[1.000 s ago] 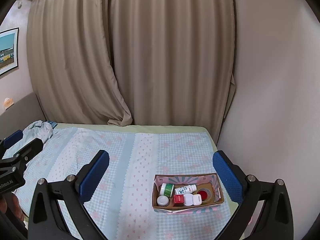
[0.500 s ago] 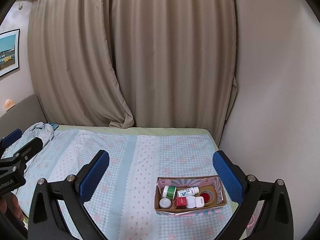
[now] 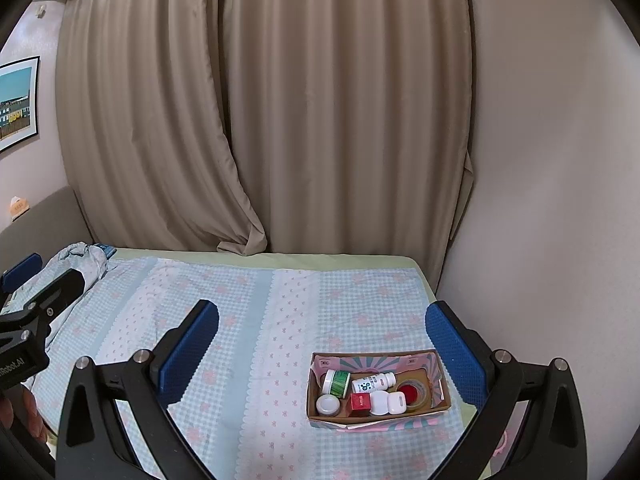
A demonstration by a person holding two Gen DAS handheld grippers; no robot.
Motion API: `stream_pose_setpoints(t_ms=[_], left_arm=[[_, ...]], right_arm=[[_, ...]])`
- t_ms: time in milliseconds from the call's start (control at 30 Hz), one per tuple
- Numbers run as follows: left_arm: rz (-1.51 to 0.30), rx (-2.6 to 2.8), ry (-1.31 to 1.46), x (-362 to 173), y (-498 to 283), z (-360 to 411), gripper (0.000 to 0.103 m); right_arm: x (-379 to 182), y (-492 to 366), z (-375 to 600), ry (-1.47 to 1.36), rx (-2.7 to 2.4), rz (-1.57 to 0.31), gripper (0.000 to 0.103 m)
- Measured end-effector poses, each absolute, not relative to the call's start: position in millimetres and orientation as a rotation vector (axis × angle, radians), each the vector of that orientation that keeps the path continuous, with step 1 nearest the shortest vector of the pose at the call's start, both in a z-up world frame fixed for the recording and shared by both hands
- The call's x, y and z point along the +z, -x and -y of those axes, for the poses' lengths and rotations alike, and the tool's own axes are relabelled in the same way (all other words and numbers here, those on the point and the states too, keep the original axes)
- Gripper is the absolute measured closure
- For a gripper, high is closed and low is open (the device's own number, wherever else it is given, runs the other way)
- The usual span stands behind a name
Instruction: Organize rigid objects
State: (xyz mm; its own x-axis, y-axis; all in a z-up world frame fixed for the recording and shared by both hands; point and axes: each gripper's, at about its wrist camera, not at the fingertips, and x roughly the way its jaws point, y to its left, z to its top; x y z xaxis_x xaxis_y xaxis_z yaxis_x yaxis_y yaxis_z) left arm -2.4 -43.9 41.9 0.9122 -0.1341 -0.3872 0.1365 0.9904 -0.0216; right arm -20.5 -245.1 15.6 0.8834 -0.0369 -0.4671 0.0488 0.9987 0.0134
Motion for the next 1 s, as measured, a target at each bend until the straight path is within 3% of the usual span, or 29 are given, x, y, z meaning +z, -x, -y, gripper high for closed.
stream_pose_setpoints(t_ms=[1000], left_arm=[[-0.355,-0.152,0.029,47.4,8.5,38.5,0.000]], right_arm=[[15.1,22.9,245.5,-0.017,-0.053,-0.471,0.000]])
